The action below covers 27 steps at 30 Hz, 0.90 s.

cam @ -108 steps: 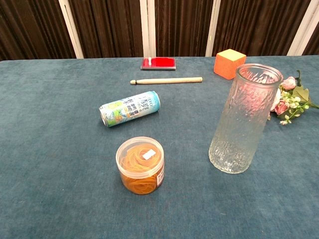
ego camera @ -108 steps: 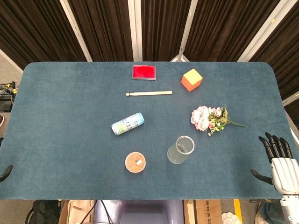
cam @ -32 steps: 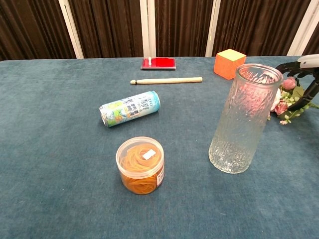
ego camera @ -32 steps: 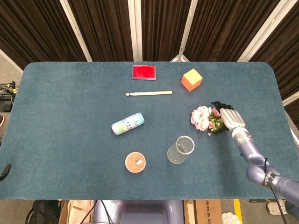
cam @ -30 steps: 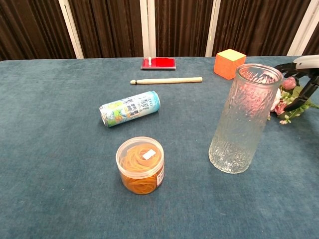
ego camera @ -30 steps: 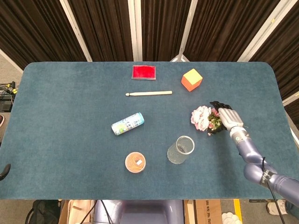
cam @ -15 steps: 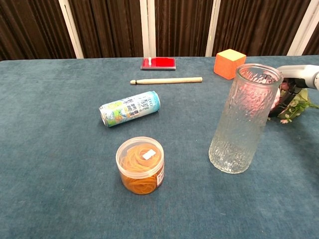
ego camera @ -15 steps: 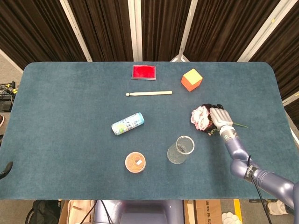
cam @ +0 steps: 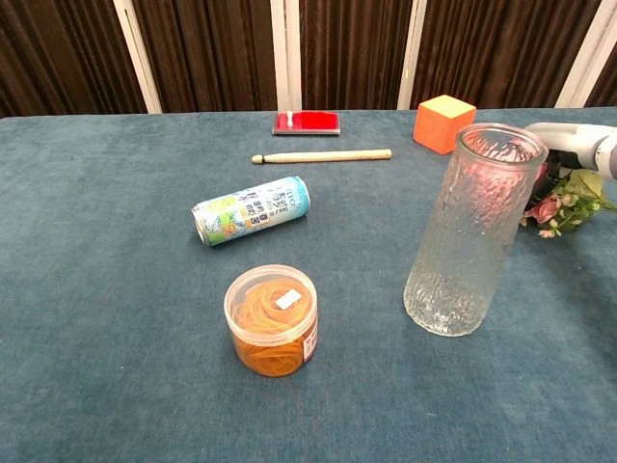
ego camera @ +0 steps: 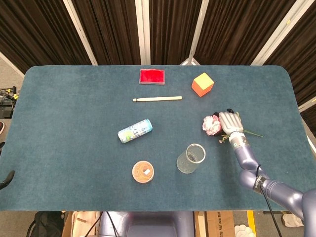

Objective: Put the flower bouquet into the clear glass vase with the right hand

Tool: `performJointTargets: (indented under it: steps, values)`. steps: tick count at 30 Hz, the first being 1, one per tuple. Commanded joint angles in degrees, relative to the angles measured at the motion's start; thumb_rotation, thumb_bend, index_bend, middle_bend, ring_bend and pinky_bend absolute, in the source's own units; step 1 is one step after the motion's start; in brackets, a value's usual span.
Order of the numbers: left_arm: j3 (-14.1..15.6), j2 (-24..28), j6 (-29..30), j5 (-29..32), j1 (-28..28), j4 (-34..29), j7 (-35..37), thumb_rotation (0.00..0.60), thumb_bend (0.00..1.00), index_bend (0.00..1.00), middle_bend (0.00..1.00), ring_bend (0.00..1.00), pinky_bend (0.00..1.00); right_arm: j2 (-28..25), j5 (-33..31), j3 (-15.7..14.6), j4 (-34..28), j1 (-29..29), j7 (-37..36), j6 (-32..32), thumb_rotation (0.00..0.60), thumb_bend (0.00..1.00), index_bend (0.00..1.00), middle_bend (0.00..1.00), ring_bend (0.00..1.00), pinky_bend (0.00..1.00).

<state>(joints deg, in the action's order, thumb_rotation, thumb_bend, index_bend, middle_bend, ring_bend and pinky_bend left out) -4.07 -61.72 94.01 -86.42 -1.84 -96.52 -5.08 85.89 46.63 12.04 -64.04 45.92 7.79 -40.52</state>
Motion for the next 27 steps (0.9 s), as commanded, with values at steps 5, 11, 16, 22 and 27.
performJointTargets:
  steps: [5,11,16,22,27]
  values:
    - [0.1,0.0,0.0,0.1,0.0,-0.2,-0.3,0.600,0.35,0.16,0.00,0.00,0.06,-4.7,4.2,2.8,-5.1,-2.5,-7.1,-1.5,0.600,0.45,0.57,0.45,0.50,0.14]
    - [0.4,-0.2,-0.1,-0.3,0.1,-0.4,-0.9,0.600,0.35,0.16,0.00,0.00,0.06,-11.6,8.6,6.3,-12.2,-5.4,-16.2,-2.4,0.600,0.45,0.57,0.45,0.50,0.14]
    - [0.6,-0.4,-0.3,-0.5,0.1,-0.7,-1.5,0.600,0.35,0.16,0.00,0.00,0.06,-18.7,10.9,10.5,-19.1,-8.1,-26.0,-2.2,0.600,0.45,0.57,0.45,0.50,0.14]
    - [0.8,-0.4,-0.3,-0.7,0.1,-0.9,-1.8,0.600,0.35,0.15,0.00,0.00,0.06,-28.3,11.5,19.1,-28.2,-13.1,-44.9,-1.4,0.600,0.45,0.57,0.45,0.50,0.14]
    - [0.9,-0.4,-0.4,-0.8,0.2,-0.9,-1.7,0.600,0.35,0.15,0.00,0.00,0.06,-36.0,13.7,25.7,-35.8,-17.9,-59.5,-0.2,0.600,0.47,0.58,0.45,0.50,0.14]
